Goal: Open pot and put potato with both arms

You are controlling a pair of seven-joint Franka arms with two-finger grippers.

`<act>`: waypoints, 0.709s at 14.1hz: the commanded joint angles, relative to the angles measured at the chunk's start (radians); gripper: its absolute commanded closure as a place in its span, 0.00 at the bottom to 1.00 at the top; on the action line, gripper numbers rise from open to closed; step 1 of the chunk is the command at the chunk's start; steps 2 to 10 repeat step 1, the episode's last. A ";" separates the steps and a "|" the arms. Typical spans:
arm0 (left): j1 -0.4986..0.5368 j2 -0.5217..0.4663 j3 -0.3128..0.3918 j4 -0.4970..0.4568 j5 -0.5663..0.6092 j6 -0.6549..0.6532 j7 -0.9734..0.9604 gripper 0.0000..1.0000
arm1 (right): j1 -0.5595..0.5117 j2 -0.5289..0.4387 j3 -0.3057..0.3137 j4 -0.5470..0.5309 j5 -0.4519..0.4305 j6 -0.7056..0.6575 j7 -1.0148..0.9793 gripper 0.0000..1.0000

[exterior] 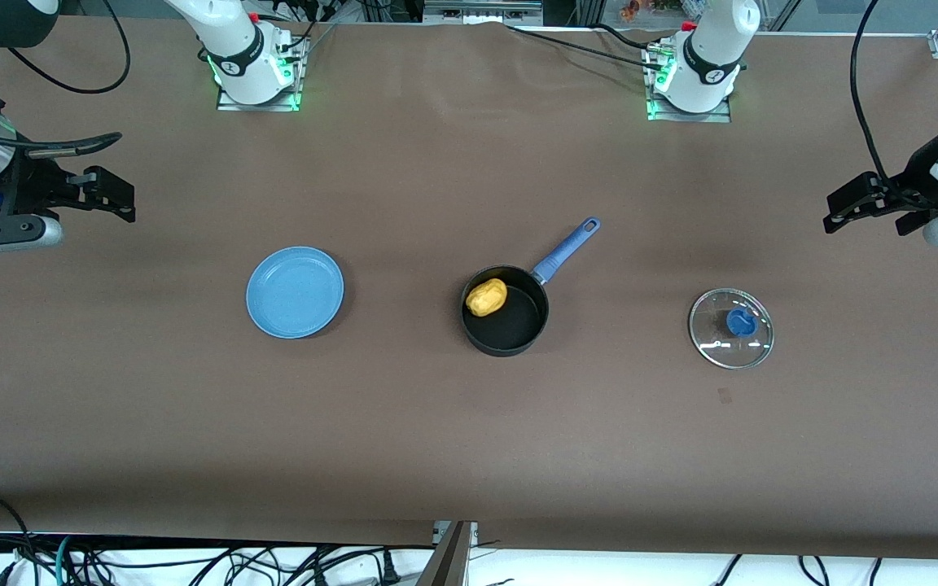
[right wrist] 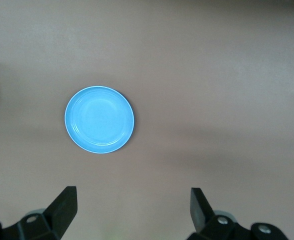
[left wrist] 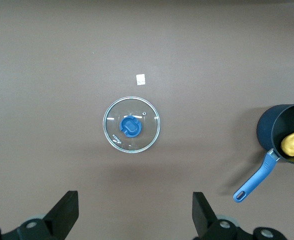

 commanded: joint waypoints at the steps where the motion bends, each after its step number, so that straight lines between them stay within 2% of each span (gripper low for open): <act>1: 0.013 0.002 0.001 0.010 -0.008 -0.005 0.036 0.00 | -0.008 -0.008 0.010 -0.008 -0.015 0.003 -0.013 0.00; 10: 0.013 0.002 0.001 0.010 -0.008 -0.005 0.036 0.00 | -0.008 -0.008 0.010 -0.008 -0.015 0.003 -0.013 0.00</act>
